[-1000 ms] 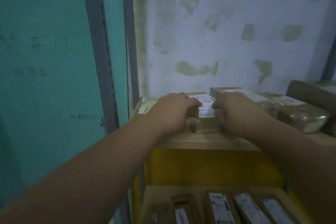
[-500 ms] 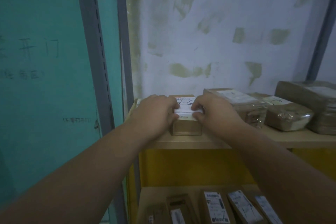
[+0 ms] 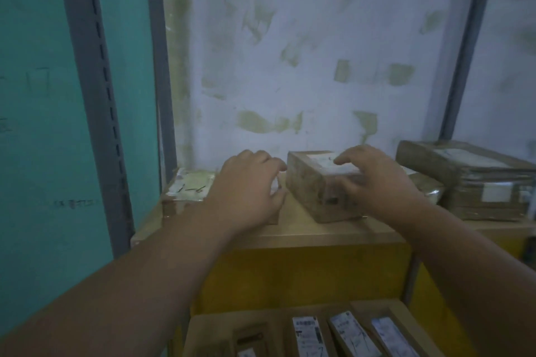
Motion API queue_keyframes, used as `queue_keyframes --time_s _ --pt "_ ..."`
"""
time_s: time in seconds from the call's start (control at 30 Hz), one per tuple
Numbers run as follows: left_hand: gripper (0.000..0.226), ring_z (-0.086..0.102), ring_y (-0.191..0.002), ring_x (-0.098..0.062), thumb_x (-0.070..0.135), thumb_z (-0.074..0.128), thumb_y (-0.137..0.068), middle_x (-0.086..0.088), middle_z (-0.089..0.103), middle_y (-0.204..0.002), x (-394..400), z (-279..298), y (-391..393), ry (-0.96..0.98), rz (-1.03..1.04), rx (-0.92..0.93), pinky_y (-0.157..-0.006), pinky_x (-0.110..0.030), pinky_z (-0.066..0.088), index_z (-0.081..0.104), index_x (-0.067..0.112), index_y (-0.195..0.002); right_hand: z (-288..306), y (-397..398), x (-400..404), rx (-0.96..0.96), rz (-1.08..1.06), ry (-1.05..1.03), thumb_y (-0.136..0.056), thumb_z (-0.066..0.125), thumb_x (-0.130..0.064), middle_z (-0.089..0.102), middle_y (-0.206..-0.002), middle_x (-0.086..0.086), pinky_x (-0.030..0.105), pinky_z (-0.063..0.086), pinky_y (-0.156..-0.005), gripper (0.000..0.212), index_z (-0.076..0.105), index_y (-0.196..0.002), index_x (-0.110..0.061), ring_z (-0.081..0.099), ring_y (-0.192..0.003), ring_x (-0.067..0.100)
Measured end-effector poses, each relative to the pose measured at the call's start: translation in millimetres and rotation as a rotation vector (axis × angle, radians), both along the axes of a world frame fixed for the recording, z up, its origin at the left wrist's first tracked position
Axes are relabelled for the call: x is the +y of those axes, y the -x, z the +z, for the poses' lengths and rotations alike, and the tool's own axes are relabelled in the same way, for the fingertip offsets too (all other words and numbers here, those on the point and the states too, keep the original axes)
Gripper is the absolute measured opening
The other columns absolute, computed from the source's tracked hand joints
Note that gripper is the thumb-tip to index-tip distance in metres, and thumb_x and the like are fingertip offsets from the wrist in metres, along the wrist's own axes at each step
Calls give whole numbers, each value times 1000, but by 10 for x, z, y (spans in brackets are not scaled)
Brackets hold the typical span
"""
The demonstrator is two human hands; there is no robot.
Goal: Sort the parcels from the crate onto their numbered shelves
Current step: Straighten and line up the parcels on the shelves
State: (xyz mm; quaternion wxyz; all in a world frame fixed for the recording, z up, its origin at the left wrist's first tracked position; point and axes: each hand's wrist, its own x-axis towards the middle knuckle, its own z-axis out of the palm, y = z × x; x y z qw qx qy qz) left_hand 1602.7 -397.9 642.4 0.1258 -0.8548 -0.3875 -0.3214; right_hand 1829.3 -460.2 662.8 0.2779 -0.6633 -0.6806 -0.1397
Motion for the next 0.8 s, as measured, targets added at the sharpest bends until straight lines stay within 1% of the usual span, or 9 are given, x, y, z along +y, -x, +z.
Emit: queue_keyframes --time_s 0.1,0.13,0.23,0.3,0.37,0.43,0.53,0.67,0.8 --pt "44 48 -116 -19 48 55 -92 6 58 -129 15 55 -377 -23 9 37 -98 -37 39 53 32 -132 75 -358 15 6 -53 107 -92 68 -41 50 -144 -4 27 33 -102 51 55 -139 -24 46 -130 15" --pt "45 48 -117 -20 48 55 -92 5 58 -130 23 73 -497 -26 20 47 -98 -37 39 53 32 -133 80 -428 35 19 -54 147 -92 67 -43 50 -145 -4 28 35 -103 54 54 -140 -25 48 -129 15" --pt "48 48 -118 -22 51 57 -90 6 56 -135 33 97 -784 -10 71 98 -98 -39 38 52 35 -136 33 -547 118 37 -5 182 -91 68 -42 58 -134 -3 27 39 -92 47 59 -134 -24 55 -115 14" --pt "45 48 -114 -22 51 58 -90 7 58 -132 22 95 -867 25 103 120 -97 -39 39 56 35 -132 -20 -590 167 46 35 142 -90 70 -41 60 -127 -4 25 38 -85 42 63 -128 -24 52 -103 10" --pt "40 48 -112 -21 49 60 -89 9 62 -126 -1 92 -865 47 139 123 -96 -40 40 59 35 -127 -64 -617 194 66 67 100 -89 71 -43 59 -121 -5 25 38 -82 41 65 -124 -24 50 -98 8" --pt "36 48 -113 -20 45 61 -89 10 64 -122 -33 96 -828 69 165 100 -95 -39 41 60 36 -124 -96 -631 204 107 109 67 -88 72 -44 59 -117 -5 28 42 -83 39 67 -121 -23 54 -100 11" --pt "37 46 -117 -17 42 63 -89 11 63 -121 -50 117 -747 115 204 84 -93 -35 40 59 40 -126 -124 -590 220 133 168 32 -87 73 -44 59 -115 -3 34 48 -90 35 70 -115 -23 58 -106 17" --pt "40 48 -114 -15 49 62 -83 10 63 -116 -48 134 -657 162 245 61 -94 -43 46 57 48 -123 -122 -520 238 118 170 38 -86 72 -49 60 -116 -4 42 51 -92 36 70 -115 -27 59 -107 18" --pt "41 47 -115 -17 46 61 -84 10 65 -114 -42 139 -663 134 229 87 -93 -44 48 58 44 -125 -127 -488 218 116 146 40 -87 71 -48 61 -115 -5 42 52 -91 36 70 -115 -27 59 -106 17"
